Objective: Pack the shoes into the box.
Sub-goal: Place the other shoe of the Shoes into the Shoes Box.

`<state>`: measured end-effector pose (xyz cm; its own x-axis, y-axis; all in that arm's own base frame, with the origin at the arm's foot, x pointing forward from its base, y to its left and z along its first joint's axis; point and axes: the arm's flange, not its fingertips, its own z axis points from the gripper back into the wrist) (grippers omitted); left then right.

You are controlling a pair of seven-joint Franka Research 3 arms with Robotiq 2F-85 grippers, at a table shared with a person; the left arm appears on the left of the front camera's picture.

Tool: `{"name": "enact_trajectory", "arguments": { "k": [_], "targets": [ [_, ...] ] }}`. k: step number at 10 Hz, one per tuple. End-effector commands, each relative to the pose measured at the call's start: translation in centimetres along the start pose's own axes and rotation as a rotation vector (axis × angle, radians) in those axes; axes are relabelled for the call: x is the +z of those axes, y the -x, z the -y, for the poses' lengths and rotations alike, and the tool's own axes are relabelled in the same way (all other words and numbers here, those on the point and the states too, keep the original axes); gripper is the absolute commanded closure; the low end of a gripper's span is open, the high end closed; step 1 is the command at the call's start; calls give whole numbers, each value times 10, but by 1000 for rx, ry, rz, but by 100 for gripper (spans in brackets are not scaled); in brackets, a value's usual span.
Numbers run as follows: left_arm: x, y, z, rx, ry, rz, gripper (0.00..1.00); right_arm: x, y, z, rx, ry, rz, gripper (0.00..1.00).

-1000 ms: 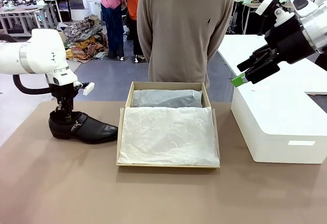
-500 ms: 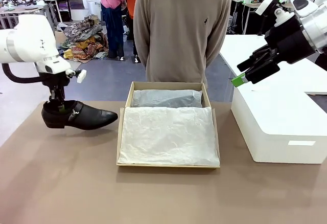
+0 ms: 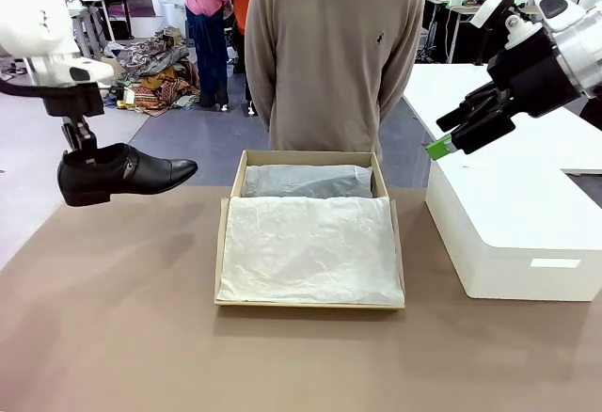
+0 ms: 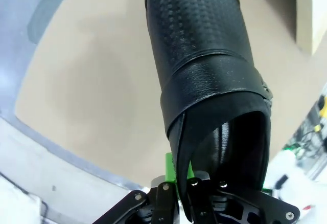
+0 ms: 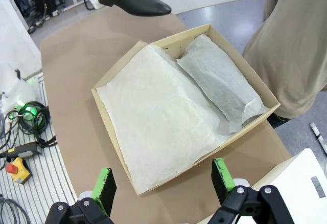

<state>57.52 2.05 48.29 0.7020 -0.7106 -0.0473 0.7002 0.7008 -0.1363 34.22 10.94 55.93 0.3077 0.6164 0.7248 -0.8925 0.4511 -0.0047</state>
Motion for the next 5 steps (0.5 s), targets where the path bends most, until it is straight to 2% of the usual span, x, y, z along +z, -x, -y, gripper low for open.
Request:
{"name": "enact_trajectory", "arguments": {
  "k": [1, 2, 3, 5],
  "targets": [
    [15, -8, 12, 130, 25, 14, 100, -1, 0, 3, 20, -18, 29, 0],
    [18, -10, 20, 123, -2, 16, 100, -1, 0, 3, 20, -18, 29, 0],
    [8, -1, 5, 75, 11, -5, 100, -1, 0, 3, 20, -18, 29, 0],
    [8, -1, 5, 75, 11, -5, 100, -1, 0, 3, 20, -18, 29, 0]
  ]
}}
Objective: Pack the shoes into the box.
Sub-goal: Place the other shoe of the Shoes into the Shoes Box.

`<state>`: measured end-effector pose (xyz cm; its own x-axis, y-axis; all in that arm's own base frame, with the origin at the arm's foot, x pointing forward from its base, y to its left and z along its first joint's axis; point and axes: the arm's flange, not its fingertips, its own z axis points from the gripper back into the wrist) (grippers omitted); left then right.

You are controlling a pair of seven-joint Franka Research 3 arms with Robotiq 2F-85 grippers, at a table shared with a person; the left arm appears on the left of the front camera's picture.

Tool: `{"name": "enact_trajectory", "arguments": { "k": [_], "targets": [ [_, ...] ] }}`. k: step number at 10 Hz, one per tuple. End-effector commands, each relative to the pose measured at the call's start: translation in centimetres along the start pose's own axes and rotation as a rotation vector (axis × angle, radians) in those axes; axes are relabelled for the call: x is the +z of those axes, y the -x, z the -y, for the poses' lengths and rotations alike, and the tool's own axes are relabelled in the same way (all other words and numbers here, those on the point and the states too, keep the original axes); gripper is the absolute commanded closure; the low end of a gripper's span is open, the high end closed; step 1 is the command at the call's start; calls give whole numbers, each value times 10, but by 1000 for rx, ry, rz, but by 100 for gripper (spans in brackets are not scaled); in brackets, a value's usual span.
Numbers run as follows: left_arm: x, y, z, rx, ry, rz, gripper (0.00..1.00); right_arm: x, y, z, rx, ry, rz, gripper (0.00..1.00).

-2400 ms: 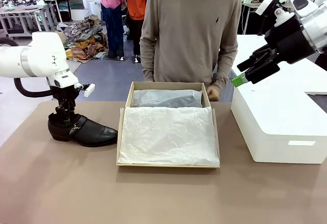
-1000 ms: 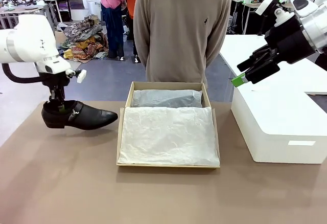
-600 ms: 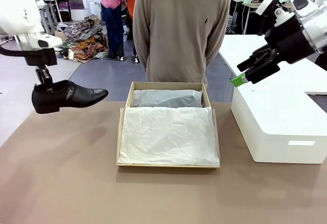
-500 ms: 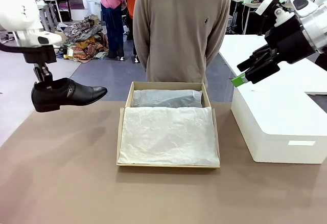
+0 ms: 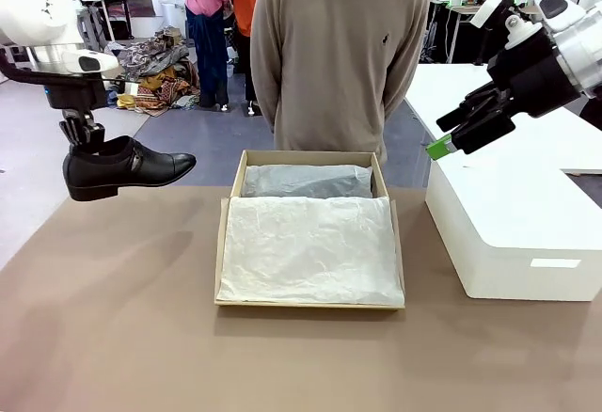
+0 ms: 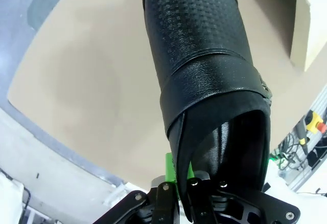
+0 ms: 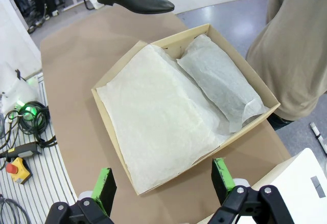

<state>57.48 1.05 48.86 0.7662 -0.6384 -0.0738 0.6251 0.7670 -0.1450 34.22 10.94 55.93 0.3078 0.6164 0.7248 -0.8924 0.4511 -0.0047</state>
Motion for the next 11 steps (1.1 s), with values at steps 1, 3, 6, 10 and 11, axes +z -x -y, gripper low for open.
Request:
{"name": "enact_trajectory", "arguments": {
  "k": [1, 3, 6, 10, 11],
  "targets": [
    [2, 5, -4, -24, -3, 8, 100, -1, 0, 3, 20, -18, 29, 0],
    [-2, 0, -2, -4, 3, -3, 100, -1, 0, 3, 20, -18, 29, 0],
    [9, -13, 37, 327, 44, 50, 100, -1, 0, 3, 20, -18, 29, 0],
    [24, -47, 97, 605, -94, 132, 100, -1, 0, 3, 20, -18, 29, 0],
    [28, -58, 111, 639, -113, 156, 100, -1, 0, 3, 20, -18, 29, 0]
  ]
}}
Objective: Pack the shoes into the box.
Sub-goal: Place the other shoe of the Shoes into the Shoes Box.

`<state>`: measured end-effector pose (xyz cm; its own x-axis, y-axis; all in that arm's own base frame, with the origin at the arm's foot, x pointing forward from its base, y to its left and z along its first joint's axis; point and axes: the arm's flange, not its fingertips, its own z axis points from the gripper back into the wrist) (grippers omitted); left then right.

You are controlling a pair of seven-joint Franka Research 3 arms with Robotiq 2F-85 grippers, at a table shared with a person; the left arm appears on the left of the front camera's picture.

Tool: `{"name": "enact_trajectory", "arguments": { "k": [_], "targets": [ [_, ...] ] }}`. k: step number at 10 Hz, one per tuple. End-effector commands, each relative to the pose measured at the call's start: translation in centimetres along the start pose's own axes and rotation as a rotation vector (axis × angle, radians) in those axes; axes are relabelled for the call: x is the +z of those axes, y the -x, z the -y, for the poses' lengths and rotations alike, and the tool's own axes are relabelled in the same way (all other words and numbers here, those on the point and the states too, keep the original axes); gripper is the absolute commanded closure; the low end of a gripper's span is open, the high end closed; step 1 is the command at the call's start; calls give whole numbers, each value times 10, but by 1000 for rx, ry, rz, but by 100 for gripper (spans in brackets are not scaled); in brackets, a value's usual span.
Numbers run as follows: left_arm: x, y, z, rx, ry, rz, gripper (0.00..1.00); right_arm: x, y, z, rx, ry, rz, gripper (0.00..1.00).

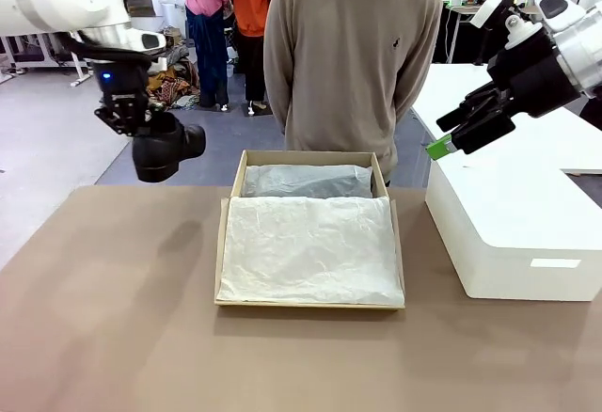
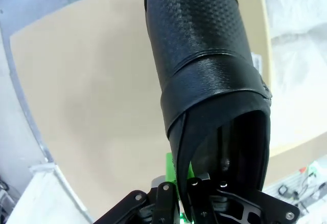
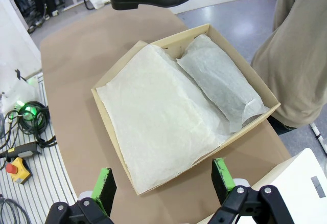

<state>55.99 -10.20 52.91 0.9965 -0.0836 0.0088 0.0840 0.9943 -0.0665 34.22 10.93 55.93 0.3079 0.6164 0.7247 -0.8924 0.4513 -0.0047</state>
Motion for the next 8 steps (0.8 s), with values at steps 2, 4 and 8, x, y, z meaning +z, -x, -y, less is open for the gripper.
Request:
{"name": "enact_trajectory", "arguments": {
  "k": [2, 4, 8],
  "targets": [
    [2, 7, 29, 73, -60, 61, 100, -1, 0, 3, 20, -19, 29, 0],
    [4, 12, 28, 16, -69, 65, 100, -1, 0, 3, 20, -19, 29, 0],
    [2, 2, 37, 56, -43, 46, 100, -1, 0, 3, 20, -19, 29, 0]
  ]
}}
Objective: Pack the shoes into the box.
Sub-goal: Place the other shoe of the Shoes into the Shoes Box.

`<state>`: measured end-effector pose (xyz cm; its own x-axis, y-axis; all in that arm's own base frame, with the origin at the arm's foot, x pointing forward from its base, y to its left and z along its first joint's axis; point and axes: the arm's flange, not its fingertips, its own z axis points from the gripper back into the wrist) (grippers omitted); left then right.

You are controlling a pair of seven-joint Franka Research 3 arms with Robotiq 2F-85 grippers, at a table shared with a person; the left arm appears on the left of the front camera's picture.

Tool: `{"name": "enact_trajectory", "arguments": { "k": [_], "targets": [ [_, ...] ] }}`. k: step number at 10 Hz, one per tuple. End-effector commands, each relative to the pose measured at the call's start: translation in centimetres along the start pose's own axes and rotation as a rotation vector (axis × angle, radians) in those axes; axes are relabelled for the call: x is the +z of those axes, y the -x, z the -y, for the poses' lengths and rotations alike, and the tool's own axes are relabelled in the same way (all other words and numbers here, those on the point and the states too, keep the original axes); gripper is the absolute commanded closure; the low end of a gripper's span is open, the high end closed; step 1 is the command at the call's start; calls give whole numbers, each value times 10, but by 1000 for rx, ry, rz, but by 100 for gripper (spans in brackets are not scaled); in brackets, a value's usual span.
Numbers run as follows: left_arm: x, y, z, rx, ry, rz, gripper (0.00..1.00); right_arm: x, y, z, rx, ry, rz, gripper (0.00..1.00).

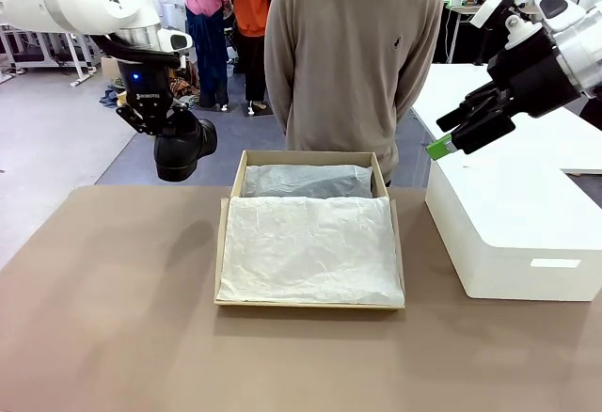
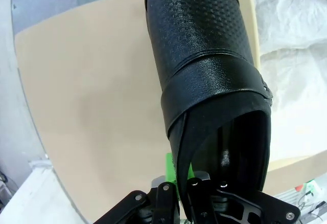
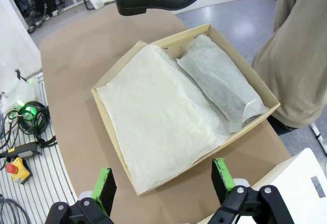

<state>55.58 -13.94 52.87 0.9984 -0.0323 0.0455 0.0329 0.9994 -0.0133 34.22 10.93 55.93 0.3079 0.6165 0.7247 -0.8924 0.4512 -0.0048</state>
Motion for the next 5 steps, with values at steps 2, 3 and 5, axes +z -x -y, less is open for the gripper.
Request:
{"name": "enact_trajectory", "arguments": {
  "k": [2, 3, 5],
  "targets": [
    [-4, -1, 6, 93, 2, 40, 100, -1, 0, 3, 20, -19, 29, 0],
    [0, -1, 20, 230, 7, 104, 100, -1, 0, 3, 20, -19, 29, 0],
    [10, 3, 59, 466, -17, 166, 100, -1, 0, 3, 20, -19, 29, 0]
  ]
}}
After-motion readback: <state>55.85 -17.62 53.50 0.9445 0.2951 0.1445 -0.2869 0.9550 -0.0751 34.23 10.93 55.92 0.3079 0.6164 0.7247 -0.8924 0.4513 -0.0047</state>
